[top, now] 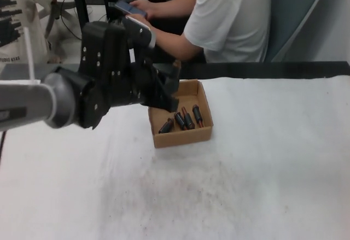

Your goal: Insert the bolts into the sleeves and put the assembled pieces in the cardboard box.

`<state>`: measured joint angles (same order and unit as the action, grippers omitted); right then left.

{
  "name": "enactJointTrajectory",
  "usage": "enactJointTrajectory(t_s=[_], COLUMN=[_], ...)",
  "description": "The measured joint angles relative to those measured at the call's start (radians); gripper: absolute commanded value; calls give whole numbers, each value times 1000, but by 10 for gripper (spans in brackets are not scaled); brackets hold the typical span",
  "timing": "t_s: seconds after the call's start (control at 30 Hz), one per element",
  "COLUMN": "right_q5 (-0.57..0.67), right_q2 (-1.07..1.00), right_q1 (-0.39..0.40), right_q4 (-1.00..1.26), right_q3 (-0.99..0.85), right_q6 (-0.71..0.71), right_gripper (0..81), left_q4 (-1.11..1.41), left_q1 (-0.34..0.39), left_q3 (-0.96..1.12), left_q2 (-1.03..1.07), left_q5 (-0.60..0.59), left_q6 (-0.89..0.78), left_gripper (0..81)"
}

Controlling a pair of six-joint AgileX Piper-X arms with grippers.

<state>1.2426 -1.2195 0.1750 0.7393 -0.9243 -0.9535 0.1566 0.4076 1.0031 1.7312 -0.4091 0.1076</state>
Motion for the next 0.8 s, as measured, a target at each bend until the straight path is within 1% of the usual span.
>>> enactJointTrajectory(t_s=[0.2,0.33,0.47,0.6,0.8], right_q5=[9,10,12,12,12], right_q2=[88,145,186,202,204], right_q1=[0,0,0,0,0], right_q4=[-23,-23,-26,-38,-45], right_q3=[46,89,115,116,126], right_q6=[-4,-4,-4,-5,-5], right_gripper=[8,8,8,8,8], left_q4=[0,-10,-95,-265,-362], left_q1=[-46,-61,-61,-61,-59], left_q3=[42,46,79,172,257], left_q2=[113,169,210,260,277], left_q5=[2,6,11,18,26], left_q6=[4,38,106,189,232], left_gripper=[3,3,3,3,3])
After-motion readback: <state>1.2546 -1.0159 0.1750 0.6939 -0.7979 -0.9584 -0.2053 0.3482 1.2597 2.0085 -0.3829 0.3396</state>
